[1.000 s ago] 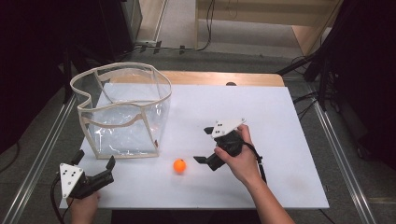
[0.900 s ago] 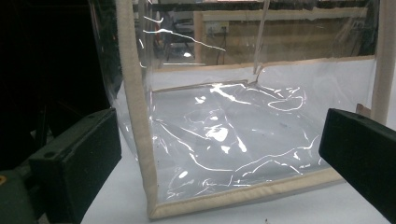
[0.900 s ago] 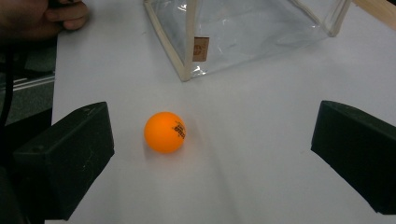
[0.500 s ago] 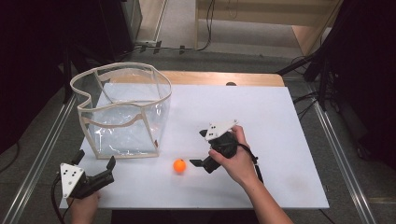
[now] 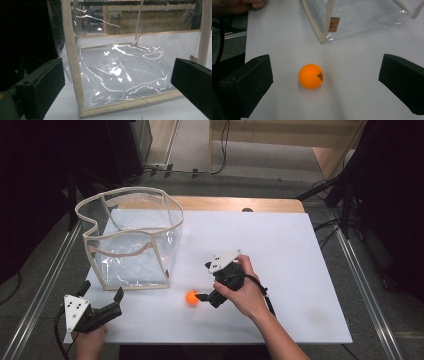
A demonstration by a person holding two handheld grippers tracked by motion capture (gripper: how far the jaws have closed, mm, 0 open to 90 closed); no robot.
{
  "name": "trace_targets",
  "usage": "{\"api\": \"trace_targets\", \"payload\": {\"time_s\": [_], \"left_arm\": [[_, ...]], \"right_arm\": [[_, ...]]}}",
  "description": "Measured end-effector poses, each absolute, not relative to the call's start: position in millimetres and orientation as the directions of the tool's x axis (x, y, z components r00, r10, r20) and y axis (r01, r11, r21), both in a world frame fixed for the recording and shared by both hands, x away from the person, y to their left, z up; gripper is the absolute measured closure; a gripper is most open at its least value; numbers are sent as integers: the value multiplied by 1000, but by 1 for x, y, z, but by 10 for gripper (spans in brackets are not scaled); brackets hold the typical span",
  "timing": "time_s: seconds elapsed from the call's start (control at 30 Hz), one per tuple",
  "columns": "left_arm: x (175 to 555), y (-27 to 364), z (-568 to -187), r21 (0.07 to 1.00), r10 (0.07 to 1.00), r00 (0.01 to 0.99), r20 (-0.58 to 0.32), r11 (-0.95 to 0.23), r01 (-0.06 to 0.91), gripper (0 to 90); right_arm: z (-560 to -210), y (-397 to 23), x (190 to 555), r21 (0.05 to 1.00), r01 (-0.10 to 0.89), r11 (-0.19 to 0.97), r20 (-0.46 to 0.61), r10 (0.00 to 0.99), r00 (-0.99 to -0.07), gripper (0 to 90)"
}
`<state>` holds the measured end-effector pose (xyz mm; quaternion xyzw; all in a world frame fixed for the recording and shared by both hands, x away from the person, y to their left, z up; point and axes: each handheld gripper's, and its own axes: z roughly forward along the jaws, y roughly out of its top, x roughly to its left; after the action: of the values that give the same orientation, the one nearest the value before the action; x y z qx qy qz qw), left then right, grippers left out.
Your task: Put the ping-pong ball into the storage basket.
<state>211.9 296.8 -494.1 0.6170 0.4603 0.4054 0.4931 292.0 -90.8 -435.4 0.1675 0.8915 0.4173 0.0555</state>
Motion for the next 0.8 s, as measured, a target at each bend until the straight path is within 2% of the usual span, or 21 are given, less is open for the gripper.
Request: {"api": "trace_targets", "payload": {"time_s": [0.8], "left_arm": [[212,297,-494,981,965,259,44,-91,172,0]], "right_arm": [[-448,-62,294,695,266,669,72,302,-950,0]]}}
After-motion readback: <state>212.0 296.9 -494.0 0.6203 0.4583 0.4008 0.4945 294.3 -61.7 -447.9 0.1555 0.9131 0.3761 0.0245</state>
